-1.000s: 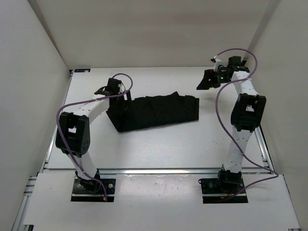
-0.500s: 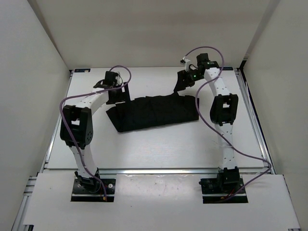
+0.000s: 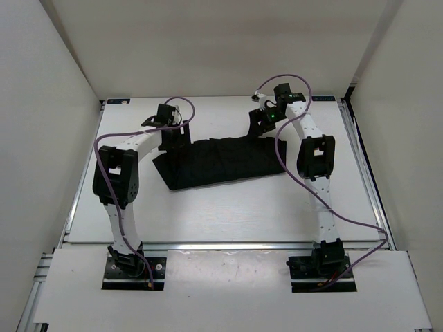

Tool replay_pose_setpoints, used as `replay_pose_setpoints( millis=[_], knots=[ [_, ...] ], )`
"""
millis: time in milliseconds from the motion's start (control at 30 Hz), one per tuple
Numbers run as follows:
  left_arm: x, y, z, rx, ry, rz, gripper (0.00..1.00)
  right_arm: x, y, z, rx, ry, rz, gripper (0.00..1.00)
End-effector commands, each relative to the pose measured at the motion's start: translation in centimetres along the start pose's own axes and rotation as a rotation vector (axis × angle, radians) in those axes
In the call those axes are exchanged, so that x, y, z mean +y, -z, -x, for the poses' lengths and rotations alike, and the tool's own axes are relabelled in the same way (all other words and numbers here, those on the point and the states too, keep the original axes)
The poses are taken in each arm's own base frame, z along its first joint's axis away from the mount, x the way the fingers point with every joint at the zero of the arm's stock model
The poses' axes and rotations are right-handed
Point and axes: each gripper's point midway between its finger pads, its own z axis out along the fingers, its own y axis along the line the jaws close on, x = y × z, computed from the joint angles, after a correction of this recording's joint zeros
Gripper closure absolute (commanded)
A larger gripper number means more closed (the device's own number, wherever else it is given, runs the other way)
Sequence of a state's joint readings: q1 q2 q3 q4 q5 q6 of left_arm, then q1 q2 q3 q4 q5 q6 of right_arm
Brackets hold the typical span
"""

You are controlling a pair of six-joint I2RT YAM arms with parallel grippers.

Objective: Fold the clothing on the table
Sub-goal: Fold the skirt

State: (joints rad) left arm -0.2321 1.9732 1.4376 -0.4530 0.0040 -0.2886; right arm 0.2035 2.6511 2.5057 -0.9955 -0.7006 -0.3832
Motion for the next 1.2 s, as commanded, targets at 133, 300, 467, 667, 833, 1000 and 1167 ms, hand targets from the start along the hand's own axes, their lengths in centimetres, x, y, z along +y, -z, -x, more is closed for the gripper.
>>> replay_pose_setpoints(
  millis=[133,300,467,667,833,1000,1167],
  knots=[
    [-1.7,0.3,1.4,-0.061,-0.012,-0.061,0.15,0.0,0.3,-0.2,0.001,-0.015,0.014,0.25],
    [-2.0,0.1,1.0,-0.068,0.012,-0.089,0.19,0.3,0.0,-0.1,0.007,0.002,0.011,0.31],
    [-2.6,-0.6,-0.4,-0.030,0.012,-0.114,0.27,0.3,-0.1,0.0,0.004,-0.014,0.013,0.35],
    [-3.1,-0.7,-0.6,-0.037,0.032,-0.132,0.44,0.2,-0.3,-0.3,0.014,-0.016,0.005,0.51],
    [-2.9,-0.3,0.3,-0.068,0.049,-0.140,0.56,-0.7,0.4,0.3,-0.010,-0.024,-0.022,0.66],
    [-2.8,-0.1,0.6,-0.072,0.059,-0.147,0.76,-1.1,0.8,0.7,-0.015,-0.022,-0.048,0.94],
    [-3.0,1.2,1.6,-0.112,0.062,-0.160,1.00,-1.0,2.5,1.4,-0.045,-0.036,-0.052,1.00]
  ],
)
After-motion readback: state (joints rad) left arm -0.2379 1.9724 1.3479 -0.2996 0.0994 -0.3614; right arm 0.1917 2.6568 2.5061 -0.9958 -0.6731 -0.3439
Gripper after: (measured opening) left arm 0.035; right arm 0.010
